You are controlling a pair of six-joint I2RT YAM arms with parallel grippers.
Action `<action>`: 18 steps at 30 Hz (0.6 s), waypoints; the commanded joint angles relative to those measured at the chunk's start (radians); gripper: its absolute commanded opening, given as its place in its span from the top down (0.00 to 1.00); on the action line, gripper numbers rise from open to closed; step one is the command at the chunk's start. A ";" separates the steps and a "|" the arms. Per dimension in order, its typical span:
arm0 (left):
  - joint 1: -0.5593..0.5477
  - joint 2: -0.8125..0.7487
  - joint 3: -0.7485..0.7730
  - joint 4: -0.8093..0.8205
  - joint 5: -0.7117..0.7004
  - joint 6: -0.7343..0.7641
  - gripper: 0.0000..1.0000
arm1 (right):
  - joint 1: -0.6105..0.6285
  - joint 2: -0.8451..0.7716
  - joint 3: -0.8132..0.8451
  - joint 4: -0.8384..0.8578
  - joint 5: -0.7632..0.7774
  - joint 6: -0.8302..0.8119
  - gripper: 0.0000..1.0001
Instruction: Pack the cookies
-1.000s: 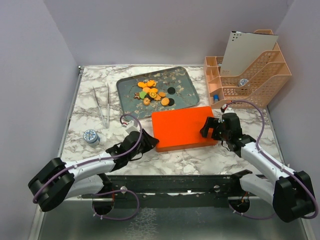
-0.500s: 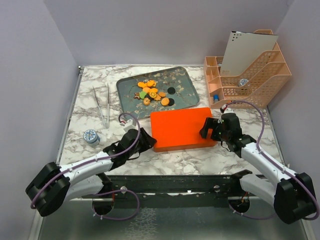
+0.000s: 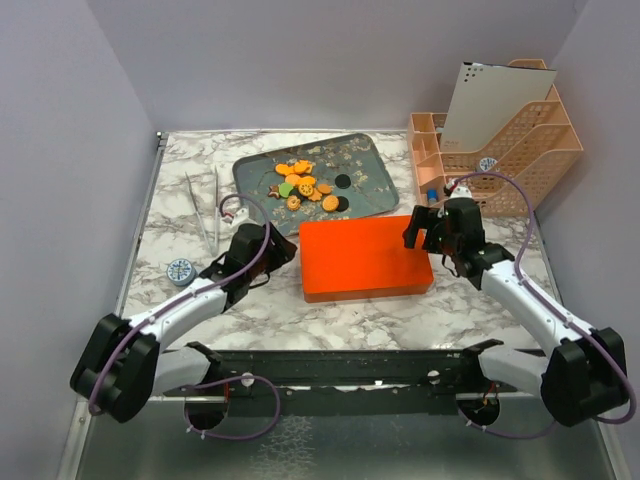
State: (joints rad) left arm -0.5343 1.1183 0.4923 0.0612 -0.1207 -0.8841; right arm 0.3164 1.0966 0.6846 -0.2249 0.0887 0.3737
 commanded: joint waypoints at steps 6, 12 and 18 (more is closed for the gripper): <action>0.028 0.259 0.174 0.160 0.038 0.052 0.52 | -0.048 0.196 0.147 0.059 0.121 -0.071 0.01; 0.028 0.333 0.239 0.118 -0.024 0.096 0.60 | -0.052 0.316 0.209 0.079 0.095 -0.078 0.16; 0.028 0.385 0.246 0.078 -0.077 0.145 0.66 | -0.053 0.386 0.196 0.090 0.060 -0.069 0.23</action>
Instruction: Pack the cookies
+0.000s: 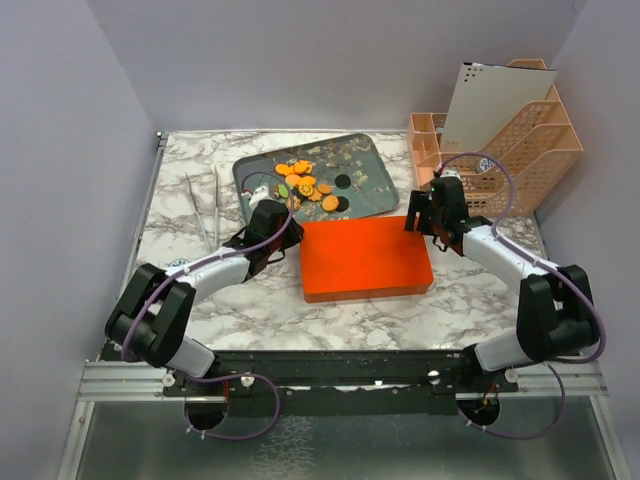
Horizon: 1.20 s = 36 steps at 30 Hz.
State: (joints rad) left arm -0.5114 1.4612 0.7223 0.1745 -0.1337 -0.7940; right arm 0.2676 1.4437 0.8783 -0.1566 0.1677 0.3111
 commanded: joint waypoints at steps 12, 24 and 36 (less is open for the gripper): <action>0.005 0.192 -0.006 -0.077 -0.043 0.062 0.86 | -0.003 0.107 -0.085 0.025 -0.080 0.013 0.40; -0.118 0.243 -0.165 -0.093 0.041 0.023 1.00 | -0.003 0.097 -0.096 -0.065 -0.158 0.028 0.50; -0.320 0.023 -0.265 -0.028 0.081 -0.122 1.00 | -0.003 -0.078 -0.126 -0.084 -0.062 0.037 0.47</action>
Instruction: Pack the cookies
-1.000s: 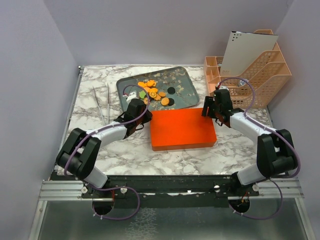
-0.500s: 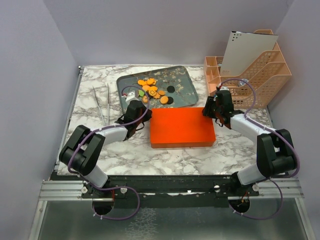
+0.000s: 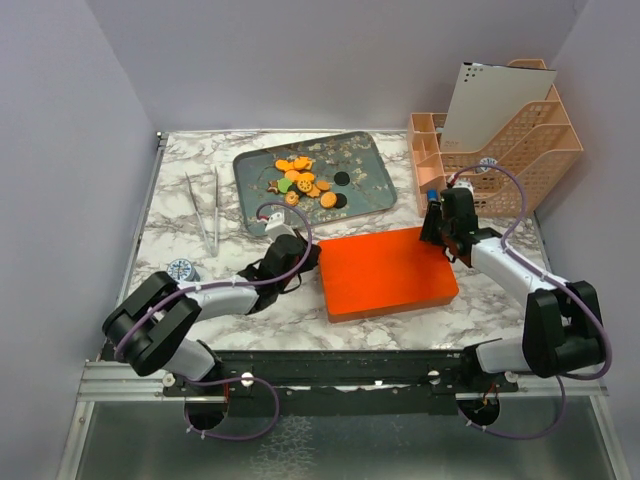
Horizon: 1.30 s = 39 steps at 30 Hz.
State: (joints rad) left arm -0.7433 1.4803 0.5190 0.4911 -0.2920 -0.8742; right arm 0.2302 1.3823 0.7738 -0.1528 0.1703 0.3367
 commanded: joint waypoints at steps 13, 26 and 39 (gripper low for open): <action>-0.046 -0.179 -0.045 -0.440 0.088 -0.003 0.74 | 0.034 -0.089 0.016 -0.111 -0.063 0.009 0.40; 0.130 -0.562 0.096 -0.655 0.057 0.107 0.22 | 0.034 -0.463 0.042 -0.249 0.016 0.016 0.14; 0.145 -1.192 0.184 -0.913 -0.198 0.358 0.01 | 0.034 -1.007 -0.062 -0.392 0.149 0.058 0.01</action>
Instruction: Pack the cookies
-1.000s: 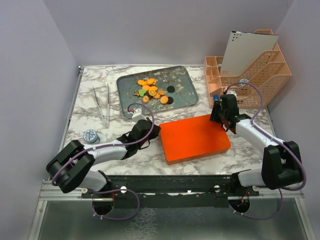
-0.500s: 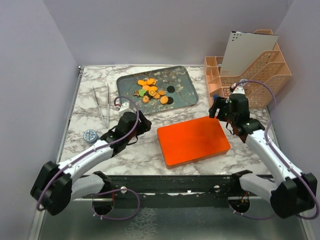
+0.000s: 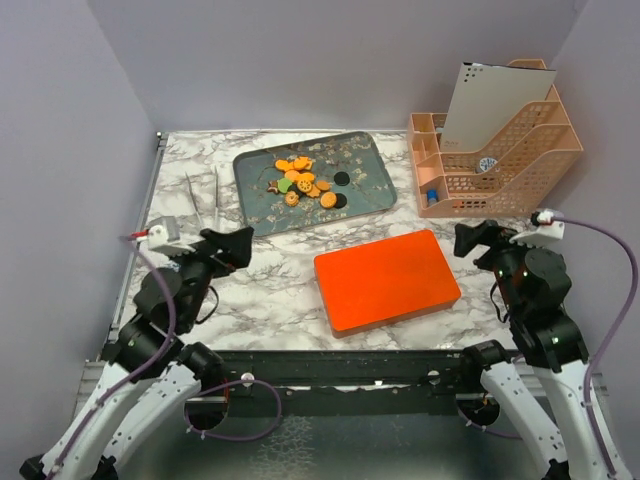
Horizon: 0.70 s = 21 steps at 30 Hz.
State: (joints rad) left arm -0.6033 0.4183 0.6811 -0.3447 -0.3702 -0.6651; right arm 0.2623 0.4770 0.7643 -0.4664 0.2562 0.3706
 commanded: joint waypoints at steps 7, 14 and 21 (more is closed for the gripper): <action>0.004 -0.336 -0.019 -0.052 -0.148 0.334 0.01 | 0.002 -0.270 -0.111 -0.053 0.086 0.032 0.00; 0.005 -0.394 -0.057 -0.043 -0.125 0.371 0.01 | 0.003 -0.345 -0.135 -0.035 0.109 0.044 0.00; 0.005 -0.404 -0.069 -0.027 -0.134 0.387 0.01 | 0.002 -0.362 -0.137 -0.040 0.122 0.049 0.01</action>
State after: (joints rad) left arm -0.6033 0.0299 0.6247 -0.3840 -0.4877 -0.3111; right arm 0.2623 0.1337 0.6384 -0.5064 0.3359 0.4038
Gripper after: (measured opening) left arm 0.989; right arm 0.994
